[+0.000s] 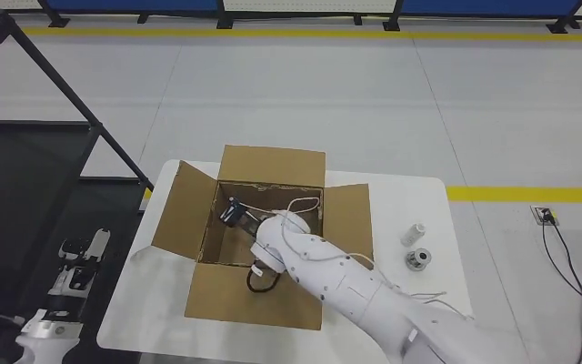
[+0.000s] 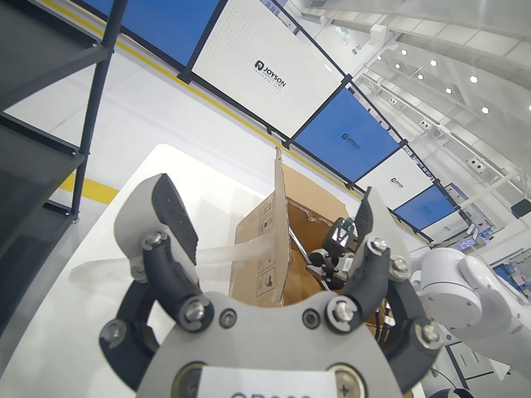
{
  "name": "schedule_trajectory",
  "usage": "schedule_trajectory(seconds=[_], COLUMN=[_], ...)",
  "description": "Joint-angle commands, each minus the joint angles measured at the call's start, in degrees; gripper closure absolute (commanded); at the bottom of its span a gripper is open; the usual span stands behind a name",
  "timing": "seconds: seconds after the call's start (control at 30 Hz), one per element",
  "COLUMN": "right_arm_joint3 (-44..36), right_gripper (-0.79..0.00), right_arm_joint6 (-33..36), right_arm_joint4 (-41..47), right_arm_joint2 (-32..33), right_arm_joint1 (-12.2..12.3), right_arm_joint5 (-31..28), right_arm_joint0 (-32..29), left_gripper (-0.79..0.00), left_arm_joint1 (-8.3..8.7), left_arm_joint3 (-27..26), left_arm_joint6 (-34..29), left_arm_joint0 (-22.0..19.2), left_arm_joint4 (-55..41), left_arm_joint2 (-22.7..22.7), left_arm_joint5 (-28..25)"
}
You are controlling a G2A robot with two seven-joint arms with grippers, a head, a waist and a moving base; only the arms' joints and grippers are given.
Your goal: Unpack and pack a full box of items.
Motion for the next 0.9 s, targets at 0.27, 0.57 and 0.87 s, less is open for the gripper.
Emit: schedule_trajectory(seconds=[0.27,0.57,0.87], right_arm_joint3=[15.81,23.47,27.95], right_gripper=[0.000,0.000,-0.277], right_arm_joint6=[-0.86,-1.94,-3.30], right_arm_joint4=[2.10,1.55,1.68], right_arm_joint2=[-0.72,-1.10,-0.32], right_arm_joint1=[-7.00,-11.03,-13.17], right_arm_joint5=[-2.07,-3.39,-3.84], right_arm_joint0=[1.83,1.63,1.84], left_gripper=[-0.785,-0.785,-0.785], left_arm_joint1=[0.00,0.00,0.00], left_arm_joint3=[0.00,0.00,0.00], left_arm_joint6=[0.00,0.00,0.00], left_arm_joint0=[0.00,0.00,0.00], left_arm_joint4=[0.00,0.00,0.00], left_arm_joint2=[0.00,0.00,0.00], left_arm_joint5=[0.00,0.00,0.00])
